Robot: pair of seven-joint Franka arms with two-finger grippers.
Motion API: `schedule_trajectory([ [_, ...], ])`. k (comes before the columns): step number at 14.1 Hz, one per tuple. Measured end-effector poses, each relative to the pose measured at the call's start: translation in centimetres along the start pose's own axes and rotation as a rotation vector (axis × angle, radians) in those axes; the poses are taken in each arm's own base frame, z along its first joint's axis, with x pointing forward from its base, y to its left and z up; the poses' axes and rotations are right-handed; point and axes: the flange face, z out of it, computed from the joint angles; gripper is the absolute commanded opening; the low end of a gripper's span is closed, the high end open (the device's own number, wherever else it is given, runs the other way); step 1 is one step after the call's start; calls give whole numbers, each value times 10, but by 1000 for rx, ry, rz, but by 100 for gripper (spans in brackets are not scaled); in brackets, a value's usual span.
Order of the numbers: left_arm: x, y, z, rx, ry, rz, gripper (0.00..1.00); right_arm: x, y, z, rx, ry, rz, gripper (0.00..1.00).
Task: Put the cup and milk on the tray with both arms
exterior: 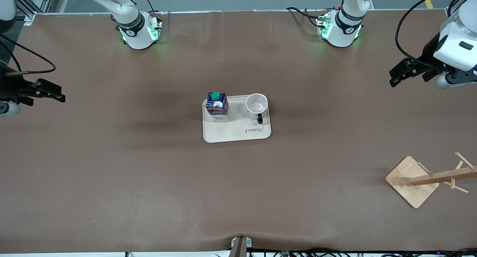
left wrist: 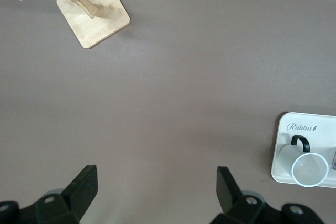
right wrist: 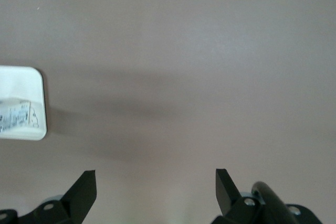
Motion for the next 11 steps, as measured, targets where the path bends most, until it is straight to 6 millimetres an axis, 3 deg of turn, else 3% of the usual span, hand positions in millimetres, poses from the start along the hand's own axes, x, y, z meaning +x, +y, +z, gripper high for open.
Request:
schedule_trajectory([
  [2,1,0,0,-1,2,1,100,-4,10,-3,4,7,-76,100],
  [6,3,-1,-6,-6,18,-1,100,0,-12,-13,0,19,112,100],
  [11,5,-3,-10,-9,26,-7,100,2,-52,-10,-91,-35,107,100],
])
